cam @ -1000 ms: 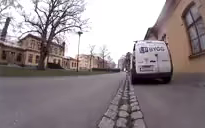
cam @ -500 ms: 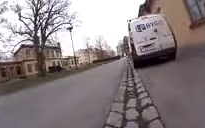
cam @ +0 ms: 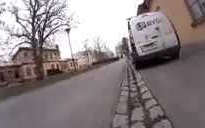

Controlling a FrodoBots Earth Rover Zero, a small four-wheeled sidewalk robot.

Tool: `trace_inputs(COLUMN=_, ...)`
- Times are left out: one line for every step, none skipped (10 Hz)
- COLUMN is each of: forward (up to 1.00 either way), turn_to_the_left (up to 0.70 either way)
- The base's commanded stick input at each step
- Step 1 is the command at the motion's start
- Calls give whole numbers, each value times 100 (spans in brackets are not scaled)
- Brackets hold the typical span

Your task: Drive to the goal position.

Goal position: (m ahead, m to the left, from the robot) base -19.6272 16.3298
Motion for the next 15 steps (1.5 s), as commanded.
trace_inputs(forward=70, turn_to_the_left=0)
trace_inputs(forward=70, turn_to_the_left=0)
trace_inputs(forward=70, turn_to_the_left=0)
trace_inputs(forward=70, turn_to_the_left=0)
trace_inputs(forward=70, turn_to_the_left=0)
trace_inputs(forward=70, turn_to_the_left=0)
trace_inputs(forward=70, turn_to_the_left=0)
trace_inputs(forward=70, turn_to_the_left=0)
trace_inputs(forward=70, turn_to_the_left=0)
trace_inputs(forward=70, turn_to_the_left=0)
trace_inputs(forward=70, turn_to_the_left=0)
trace_inputs(forward=70, turn_to_the_left=0)
trace_inputs(forward=70, turn_to_the_left=0)
trace_inputs(forward=70, turn_to_the_left=0)
trace_inputs(forward=70, turn_to_the_left=0)
